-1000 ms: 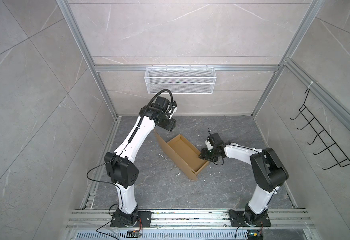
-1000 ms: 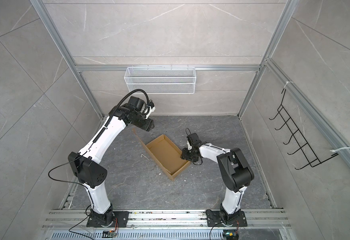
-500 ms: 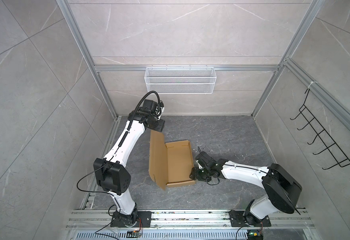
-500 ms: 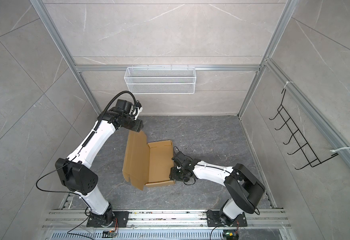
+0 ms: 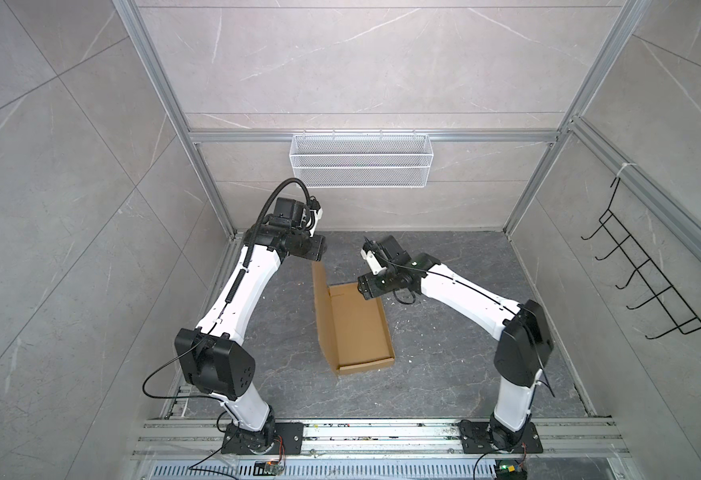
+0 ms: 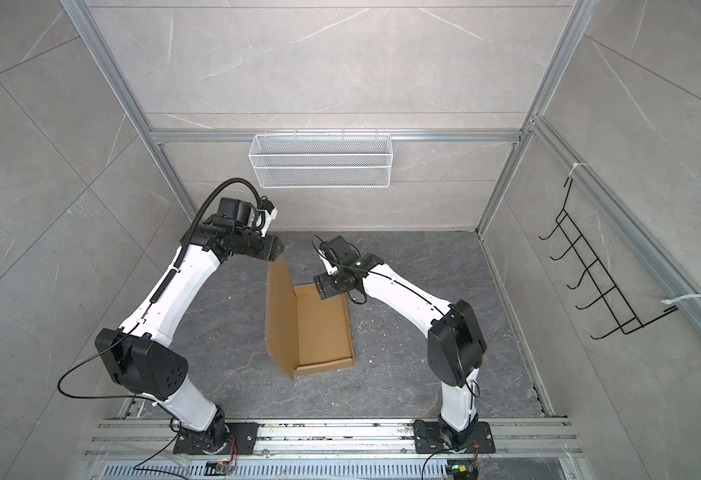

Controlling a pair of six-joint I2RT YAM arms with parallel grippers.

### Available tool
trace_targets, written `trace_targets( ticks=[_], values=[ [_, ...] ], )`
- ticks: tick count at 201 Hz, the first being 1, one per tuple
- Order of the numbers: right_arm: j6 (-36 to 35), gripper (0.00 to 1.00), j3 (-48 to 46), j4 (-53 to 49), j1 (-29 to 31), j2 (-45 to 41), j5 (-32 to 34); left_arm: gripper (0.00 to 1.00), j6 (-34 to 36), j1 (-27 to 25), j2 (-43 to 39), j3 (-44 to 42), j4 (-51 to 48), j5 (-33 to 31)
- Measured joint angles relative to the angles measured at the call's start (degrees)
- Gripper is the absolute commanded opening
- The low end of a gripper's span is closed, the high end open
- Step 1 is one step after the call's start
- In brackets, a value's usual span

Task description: Fold the paper box

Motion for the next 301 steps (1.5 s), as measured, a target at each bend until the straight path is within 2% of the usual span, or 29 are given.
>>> trace_targets(
  ticks=[19, 69, 110, 130, 179, 227, 269, 301],
  values=[
    [-7.58, 0.8, 8.55, -3.41, -0.15, 6.34, 1.25, 0.58, -0.04, -0.66, -0.42, 0.24, 0.02, 0.63],
    [-22.62, 0.8, 19.41, -9.18, -3.19, 17.57, -0.98, 0.59, -0.04, -0.26, -3.82, 0.24, -0.26, -0.26],
    [-29.46, 0.8, 35.69, -14.91, -4.0, 28.72, -1.2, 0.59, -0.5, 3.15, -8.52, -0.9, 0.04, -0.66],
    [-30.99, 0.8, 38.97, -16.02, -3.89, 31.98, -2.1, 0.59, -1.27, 5.75, -10.38, -3.02, 0.46, -0.66],
    [-31.82, 0.78, 44.39, -18.29, -3.89, 38.12, -5.73, 0.59, -3.56, 10.86, -10.95, -9.62, 2.62, -0.59],
    [-30.71, 0.68, 48.13, -18.73, -3.89, 42.51, -6.14, 0.59, -5.44, 13.86, -11.65, -14.01, 4.55, -0.74],
    [-25.73, 0.5, 48.19, -19.06, -4.31, 42.86, -4.07, 0.59, -6.21, 15.61, -13.9, -15.82, 5.53, -1.33],
    [-18.08, 0.33, 38.6, -16.13, -6.64, 38.82, -3.87, 0.59, -6.97, 16.17, -14.71, -17.22, 7.13, -2.14]
  ],
)
